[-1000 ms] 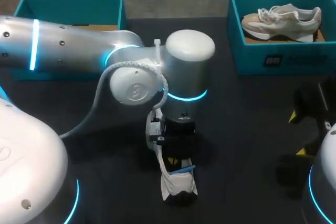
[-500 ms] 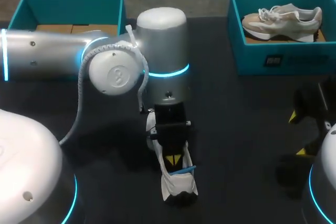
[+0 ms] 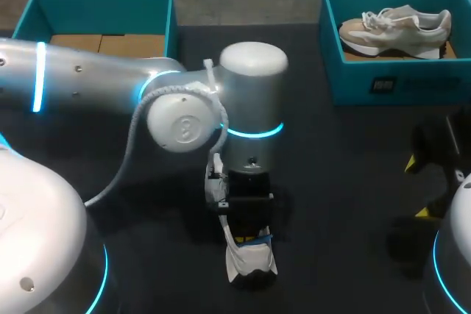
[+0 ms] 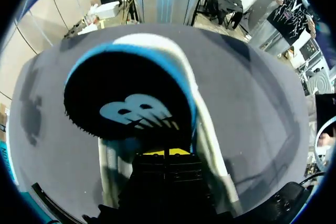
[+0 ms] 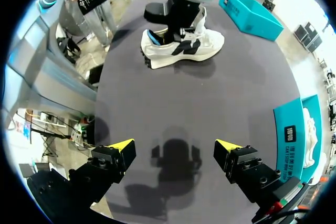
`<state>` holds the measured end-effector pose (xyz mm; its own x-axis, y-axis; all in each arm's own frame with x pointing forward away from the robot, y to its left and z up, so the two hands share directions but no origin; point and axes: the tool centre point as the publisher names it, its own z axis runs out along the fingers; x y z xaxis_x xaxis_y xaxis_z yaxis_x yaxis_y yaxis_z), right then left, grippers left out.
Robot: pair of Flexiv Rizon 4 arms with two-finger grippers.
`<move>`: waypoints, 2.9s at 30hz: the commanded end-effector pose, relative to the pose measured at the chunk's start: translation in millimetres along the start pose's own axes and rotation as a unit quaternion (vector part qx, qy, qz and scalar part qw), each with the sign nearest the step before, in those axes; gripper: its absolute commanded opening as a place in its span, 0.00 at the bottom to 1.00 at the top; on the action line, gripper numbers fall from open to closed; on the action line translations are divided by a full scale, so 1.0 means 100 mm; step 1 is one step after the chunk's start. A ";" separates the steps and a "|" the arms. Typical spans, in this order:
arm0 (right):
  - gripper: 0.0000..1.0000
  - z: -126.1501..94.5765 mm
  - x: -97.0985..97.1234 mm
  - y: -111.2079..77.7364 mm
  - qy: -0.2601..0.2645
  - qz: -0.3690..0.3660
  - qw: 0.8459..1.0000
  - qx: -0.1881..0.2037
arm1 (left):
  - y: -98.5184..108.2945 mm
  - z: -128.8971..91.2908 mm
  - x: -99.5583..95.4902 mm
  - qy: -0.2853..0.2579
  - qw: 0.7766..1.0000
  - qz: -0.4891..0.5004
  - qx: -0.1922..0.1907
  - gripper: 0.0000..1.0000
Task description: Take the shoe out of the shoebox, open the shoe tongue, remove and reinsert the insole, then place the shoe into the shoebox
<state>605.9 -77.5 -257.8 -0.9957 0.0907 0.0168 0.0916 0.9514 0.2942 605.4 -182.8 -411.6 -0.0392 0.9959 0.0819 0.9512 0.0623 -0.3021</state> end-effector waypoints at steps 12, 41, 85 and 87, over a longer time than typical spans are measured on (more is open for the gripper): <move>1.00 0.00 0.01 0.00 -0.001 0.001 1.000 0.001 | 0.65 0.00 0.25 -0.014 0.992 -0.076 -0.102 0.00; 1.00 0.00 0.01 0.00 -0.001 0.001 1.000 0.001 | -0.29 -0.59 -0.06 -0.115 0.980 -0.041 0.155 0.00; 1.00 0.00 0.01 0.00 -0.001 0.001 1.000 0.001 | -0.47 -0.48 -0.14 -0.074 0.995 -0.024 0.065 0.00; 1.00 0.00 0.01 0.00 -0.001 0.001 1.000 0.001 | -0.42 -0.43 -0.13 -0.069 0.995 -0.029 0.071 0.00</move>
<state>606.1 -77.4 -258.1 -0.9957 0.0907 0.0169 0.0916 0.9512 0.2947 575.2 -194.3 -347.6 -0.1468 0.9885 -0.0368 0.9018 0.1185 -0.4156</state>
